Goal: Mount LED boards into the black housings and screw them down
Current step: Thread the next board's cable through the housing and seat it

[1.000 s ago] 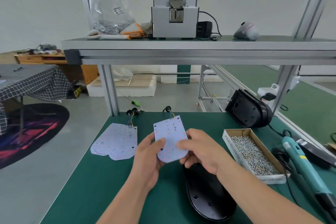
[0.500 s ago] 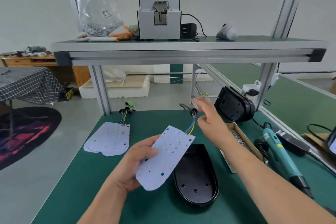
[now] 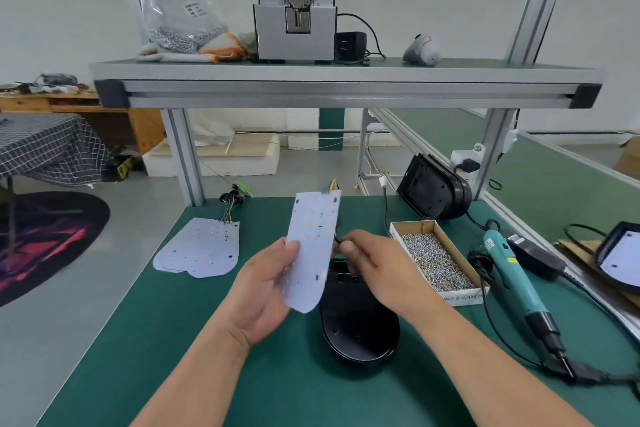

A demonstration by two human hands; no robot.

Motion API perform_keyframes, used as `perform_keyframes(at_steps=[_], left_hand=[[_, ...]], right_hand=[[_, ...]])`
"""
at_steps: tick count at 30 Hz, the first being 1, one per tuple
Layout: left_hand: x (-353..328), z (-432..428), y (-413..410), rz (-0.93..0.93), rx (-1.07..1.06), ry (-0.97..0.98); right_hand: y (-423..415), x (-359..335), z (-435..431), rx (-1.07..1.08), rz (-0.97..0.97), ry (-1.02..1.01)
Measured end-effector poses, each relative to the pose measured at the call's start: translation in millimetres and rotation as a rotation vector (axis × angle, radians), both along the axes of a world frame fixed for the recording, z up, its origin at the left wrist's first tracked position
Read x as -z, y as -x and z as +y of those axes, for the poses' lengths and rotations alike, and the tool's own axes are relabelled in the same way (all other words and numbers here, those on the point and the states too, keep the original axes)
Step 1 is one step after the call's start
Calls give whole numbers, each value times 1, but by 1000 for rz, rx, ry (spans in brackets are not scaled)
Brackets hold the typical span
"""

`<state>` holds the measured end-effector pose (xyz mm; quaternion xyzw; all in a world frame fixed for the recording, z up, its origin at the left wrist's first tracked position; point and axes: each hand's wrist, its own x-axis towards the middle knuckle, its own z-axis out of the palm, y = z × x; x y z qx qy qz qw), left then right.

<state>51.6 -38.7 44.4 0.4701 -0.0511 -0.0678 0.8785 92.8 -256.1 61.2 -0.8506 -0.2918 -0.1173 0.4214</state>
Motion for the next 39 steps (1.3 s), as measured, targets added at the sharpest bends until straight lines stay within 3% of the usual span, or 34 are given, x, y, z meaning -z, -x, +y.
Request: perform_keyframes(at_steps=[4, 8, 14, 18, 23, 29, 36, 39], left_hand=[[-1, -15, 5, -4, -26, -129], [-5, -15, 6, 0, -76, -117], [-14, -9, 1, 80, -179, 9], [-10, 8, -5, 199, -272, -13], [-5, 11, -4, 303, -173, -78], [-6, 42, -5, 372, -23, -7], [-3, 74, -5, 351, -21, -18], [1, 65, -8, 360, -102, -69]], right_hand=[[10, -4, 5, 17, 57, 90], [13, -3, 3, 33, 81, 94], [13, -3, -12, 62, -112, 319], [1, 4, -41, 7, -247, 318], [-15, 12, -49, 213, -447, 372], [-32, 17, -64, 434, -88, 138], [-42, 17, -93, 604, -97, -56], [-37, 16, -90, 539, 32, -263]])
